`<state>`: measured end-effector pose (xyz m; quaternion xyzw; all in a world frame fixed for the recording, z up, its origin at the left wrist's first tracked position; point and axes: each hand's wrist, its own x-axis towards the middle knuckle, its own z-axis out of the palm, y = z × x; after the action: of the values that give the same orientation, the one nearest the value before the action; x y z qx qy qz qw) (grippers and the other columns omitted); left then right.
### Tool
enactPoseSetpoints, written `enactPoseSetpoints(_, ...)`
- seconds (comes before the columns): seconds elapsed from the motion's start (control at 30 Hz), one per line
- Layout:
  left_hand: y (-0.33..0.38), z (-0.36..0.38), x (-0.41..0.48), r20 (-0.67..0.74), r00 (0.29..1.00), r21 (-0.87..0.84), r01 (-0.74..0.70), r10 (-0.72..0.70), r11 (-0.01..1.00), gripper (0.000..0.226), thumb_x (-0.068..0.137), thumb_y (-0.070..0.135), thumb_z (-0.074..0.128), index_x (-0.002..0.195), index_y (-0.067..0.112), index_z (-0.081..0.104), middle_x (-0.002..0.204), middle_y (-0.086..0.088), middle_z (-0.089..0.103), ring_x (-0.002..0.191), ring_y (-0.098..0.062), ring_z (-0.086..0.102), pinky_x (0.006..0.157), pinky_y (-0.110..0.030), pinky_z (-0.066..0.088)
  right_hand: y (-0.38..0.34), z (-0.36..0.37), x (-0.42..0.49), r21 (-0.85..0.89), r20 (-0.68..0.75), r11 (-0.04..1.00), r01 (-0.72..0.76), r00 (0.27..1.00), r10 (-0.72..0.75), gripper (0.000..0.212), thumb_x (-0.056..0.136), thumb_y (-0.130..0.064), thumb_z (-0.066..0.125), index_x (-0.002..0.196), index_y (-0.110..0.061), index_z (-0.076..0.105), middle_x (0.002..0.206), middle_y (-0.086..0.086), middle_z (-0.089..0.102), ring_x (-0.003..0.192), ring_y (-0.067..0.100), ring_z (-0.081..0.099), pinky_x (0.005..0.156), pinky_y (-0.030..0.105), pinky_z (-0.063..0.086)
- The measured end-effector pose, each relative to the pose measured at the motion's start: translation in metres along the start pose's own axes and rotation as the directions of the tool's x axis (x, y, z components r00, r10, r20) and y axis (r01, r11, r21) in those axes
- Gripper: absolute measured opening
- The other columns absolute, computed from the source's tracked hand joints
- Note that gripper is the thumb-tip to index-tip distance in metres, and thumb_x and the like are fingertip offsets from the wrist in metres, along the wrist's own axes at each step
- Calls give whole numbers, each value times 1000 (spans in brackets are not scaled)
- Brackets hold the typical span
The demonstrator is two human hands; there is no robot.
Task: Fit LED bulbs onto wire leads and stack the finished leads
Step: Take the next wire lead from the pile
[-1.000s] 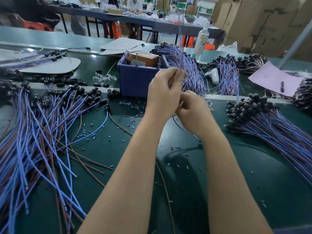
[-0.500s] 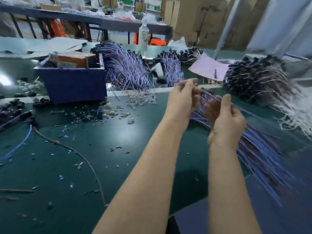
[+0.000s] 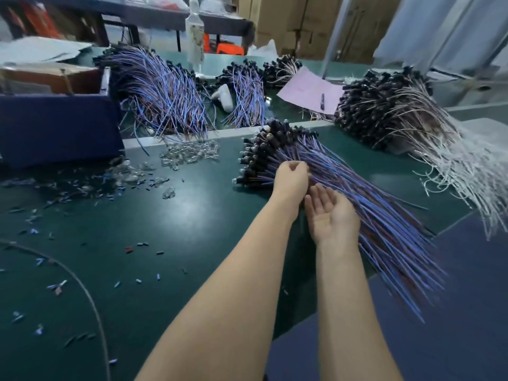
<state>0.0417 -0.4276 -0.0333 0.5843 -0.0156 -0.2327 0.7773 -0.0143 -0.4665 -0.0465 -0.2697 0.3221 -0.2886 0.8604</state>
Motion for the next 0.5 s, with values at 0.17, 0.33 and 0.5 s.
enactPoseSetpoints(0.17,28,-28,-21,-53,988,-67,-151,147,986,20,96,7,41,82,16,51,77,2,60,65,-7,55,61,-18,43,17,19,-11,-83,-21,995,57,998,-59,15,97,-9,41,93,-7,55,79,2,60,66,12,58,60,21,49)
enactPoseSetpoints(0.33,71,-95,-55,-293,889,-108,-395,350,912,22,94,5,41,82,19,52,81,2,62,72,-7,56,62,-18,44,70,65,-59,-360,347,912,197,936,-66,17,94,-1,44,86,-10,56,67,2,59,51,8,53,51,19,42)
enactPoseSetpoints(0.5,101,-185,-92,-634,634,-15,-583,443,812,22,92,4,42,81,21,53,81,4,62,73,-9,56,68,-23,45,141,109,-119,-609,793,267,746,568,222,25,88,-7,59,63,-7,58,53,1,57,41,10,42,47,22,28)
